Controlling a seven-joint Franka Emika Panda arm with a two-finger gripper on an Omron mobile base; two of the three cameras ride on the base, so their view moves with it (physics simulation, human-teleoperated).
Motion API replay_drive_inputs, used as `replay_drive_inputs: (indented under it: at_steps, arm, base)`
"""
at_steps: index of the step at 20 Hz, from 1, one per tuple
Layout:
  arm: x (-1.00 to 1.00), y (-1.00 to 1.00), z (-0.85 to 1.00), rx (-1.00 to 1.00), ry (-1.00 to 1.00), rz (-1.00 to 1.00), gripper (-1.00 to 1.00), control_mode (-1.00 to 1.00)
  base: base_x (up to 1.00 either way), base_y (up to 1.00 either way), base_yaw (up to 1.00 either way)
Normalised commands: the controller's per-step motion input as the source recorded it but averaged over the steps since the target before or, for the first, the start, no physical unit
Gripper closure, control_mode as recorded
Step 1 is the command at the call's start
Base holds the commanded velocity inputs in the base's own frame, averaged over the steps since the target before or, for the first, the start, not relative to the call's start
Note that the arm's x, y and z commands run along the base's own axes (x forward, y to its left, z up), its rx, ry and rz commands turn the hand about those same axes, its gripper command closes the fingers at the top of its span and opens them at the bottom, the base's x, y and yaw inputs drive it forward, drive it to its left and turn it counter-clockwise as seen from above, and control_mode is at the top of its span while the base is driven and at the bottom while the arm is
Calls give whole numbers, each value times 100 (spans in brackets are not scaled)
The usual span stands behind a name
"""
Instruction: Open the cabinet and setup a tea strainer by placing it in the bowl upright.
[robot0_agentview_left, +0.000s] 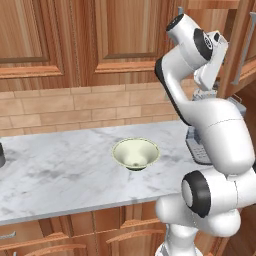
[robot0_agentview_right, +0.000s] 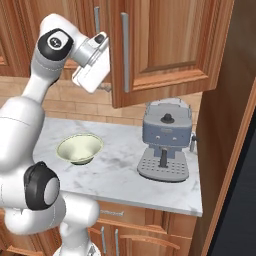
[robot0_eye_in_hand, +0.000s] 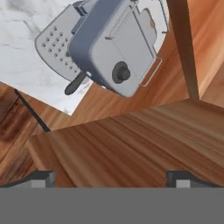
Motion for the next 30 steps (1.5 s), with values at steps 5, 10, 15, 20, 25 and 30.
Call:
replay_drive_inputs:
  at_steps: [5, 10, 15, 20, 25, 30]
  arm:
    - [-71, -51, 0, 0, 0, -4, -100, -100]
    - [-73, -64, 9, 0, -5, -1, -100, -100]
    - [-16, -55, 1, 0, -7, 0, -100, -100]
    - [-1, -54, 0, 0, -5, 5, -100, -100]
    - [0, -67, 2, 0, -6, 7, -100, -100]
    - [0, -69, 0, 0, -1, 0, -100, -100]
  base:
    - [0, 0, 0]
    - [0, 0, 0]
    - [0, 0, 0]
    - [0, 0, 0]
    - [0, 0, 0]
    - [0, 0, 0]
